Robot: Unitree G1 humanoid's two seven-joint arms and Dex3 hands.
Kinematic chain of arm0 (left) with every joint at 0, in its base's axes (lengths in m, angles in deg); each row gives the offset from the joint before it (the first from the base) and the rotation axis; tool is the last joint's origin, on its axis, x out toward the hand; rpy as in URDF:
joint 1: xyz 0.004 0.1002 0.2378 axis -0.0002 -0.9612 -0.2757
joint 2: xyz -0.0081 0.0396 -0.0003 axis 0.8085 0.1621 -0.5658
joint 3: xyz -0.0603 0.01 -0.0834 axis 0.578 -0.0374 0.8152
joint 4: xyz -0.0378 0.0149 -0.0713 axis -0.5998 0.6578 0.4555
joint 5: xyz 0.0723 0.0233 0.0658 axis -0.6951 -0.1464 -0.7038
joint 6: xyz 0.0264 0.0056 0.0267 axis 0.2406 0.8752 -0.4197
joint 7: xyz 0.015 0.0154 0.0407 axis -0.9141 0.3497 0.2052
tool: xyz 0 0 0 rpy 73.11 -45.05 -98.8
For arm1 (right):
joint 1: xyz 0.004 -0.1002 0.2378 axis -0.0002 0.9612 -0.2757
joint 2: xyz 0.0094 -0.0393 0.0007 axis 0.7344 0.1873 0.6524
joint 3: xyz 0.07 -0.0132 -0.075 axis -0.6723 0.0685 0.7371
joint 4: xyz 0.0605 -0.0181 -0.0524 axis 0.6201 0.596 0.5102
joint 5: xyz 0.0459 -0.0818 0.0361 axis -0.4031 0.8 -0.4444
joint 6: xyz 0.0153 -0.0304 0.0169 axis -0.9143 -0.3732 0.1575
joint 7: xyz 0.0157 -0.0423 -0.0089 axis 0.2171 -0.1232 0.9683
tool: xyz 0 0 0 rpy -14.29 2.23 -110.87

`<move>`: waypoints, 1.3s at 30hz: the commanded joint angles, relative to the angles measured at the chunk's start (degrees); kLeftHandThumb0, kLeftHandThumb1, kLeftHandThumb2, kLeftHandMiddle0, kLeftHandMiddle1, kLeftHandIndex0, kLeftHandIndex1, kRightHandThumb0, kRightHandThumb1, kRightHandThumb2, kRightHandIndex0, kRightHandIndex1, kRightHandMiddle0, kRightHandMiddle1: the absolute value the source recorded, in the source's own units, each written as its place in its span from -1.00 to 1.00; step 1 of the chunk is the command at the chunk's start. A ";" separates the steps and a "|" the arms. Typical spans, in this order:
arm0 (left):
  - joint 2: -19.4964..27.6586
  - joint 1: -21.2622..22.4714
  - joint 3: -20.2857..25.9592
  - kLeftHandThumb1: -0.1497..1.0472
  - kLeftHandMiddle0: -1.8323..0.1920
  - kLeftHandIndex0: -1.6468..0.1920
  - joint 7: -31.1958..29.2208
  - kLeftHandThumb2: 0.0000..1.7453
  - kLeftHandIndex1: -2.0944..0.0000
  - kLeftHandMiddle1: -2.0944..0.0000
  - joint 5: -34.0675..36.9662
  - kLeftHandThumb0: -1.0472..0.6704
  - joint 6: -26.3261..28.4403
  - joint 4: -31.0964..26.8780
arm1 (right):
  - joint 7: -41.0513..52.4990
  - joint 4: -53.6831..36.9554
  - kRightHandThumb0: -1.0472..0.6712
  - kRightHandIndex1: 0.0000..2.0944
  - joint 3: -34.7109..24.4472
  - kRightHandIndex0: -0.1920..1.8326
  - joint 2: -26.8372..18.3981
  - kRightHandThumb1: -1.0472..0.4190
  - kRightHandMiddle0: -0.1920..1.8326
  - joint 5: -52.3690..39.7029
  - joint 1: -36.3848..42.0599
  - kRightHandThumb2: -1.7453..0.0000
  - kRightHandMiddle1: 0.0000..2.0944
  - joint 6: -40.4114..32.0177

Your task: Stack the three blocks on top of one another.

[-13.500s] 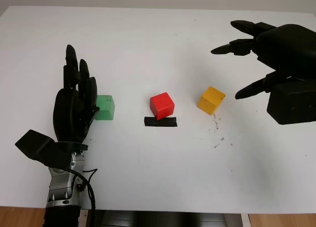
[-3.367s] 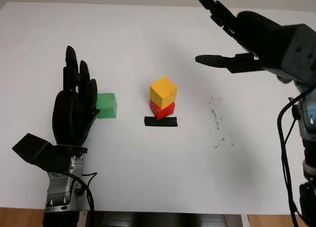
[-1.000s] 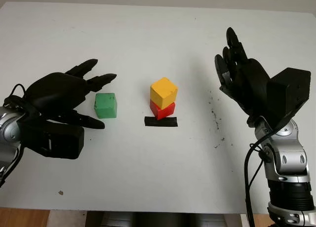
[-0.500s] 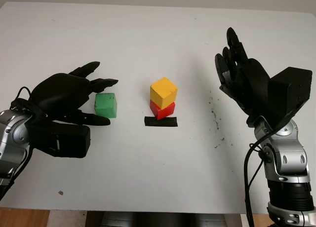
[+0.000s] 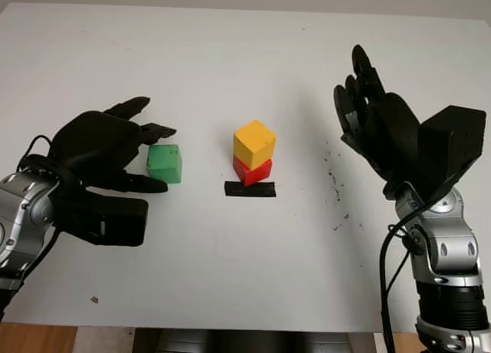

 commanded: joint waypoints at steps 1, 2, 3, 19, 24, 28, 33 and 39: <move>0.10 -0.71 -0.20 1.00 0.73 0.38 -0.25 -0.77 0.73 0.94 -0.11 -0.75 0.50 -1.07 | -0.32 -1.50 -0.54 -1.00 -0.59 -1.00 0.27 -1.00 -1.00 -0.45 0.63 0.32 -1.00 -0.21; 0.01 -0.77 -0.15 1.00 0.72 0.40 -0.26 -0.79 0.68 0.94 -0.06 -0.74 0.70 -1.18 | -0.38 -1.51 -0.54 -1.00 -0.61 -1.00 0.32 -1.00 -1.00 -0.48 0.67 0.32 -1.00 -0.16; -0.04 -0.81 -0.13 1.00 0.71 0.45 -0.14 -0.80 0.58 0.95 0.02 -0.74 0.73 -1.19 | -0.48 -1.55 -0.54 -1.00 -0.61 -1.00 0.36 -1.00 -1.00 -0.47 0.65 0.32 -1.00 -0.30; -0.12 -1.18 1.18 1.00 0.55 0.64 2.84 -0.83 -0.26 0.94 9.64 -0.29 -6.02 2.47 | -0.82 -3.44 -0.54 -1.00 -0.71 -1.00 0.49 -1.00 -1.00 -0.44 1.29 0.35 -1.00 -2.41; 1.23 -1.19 0.93 1.00 0.48 0.65 2.72 -0.82 -0.34 0.92 7.31 -0.19 -6.43 1.80 | -0.92 -3.75 -0.53 -1.00 -0.60 -1.00 0.43 -1.00 -1.00 -0.21 1.41 0.34 -1.00 -2.94; 1.50 -1.49 0.70 1.00 0.41 0.62 4.09 -0.86 -0.40 0.90 2.89 -0.20 -6.07 0.42 | -0.96 -3.58 -0.53 -1.00 -0.88 -1.00 1.02 -1.00 -1.00 -0.93 1.40 0.34 -1.00 -3.23; 2.11 -1.63 0.27 1.00 0.36 0.63 5.55 -0.81 -0.46 0.89 -3.02 -0.22 -5.79 -1.43 | -0.45 -3.27 -0.53 -1.00 -0.86 -1.00 0.87 -1.00 -1.00 -1.55 1.37 0.35 -1.00 -3.08; 1.92 -0.66 1.40 1.00 0.36 0.65 5.58 -0.86 -0.57 0.92 -5.76 -0.20 -5.17 -5.46 | 0.17 -3.33 -0.54 -1.00 -0.74 -1.00 0.41 -1.00 -1.00 -1.41 1.48 0.35 -1.00 -3.22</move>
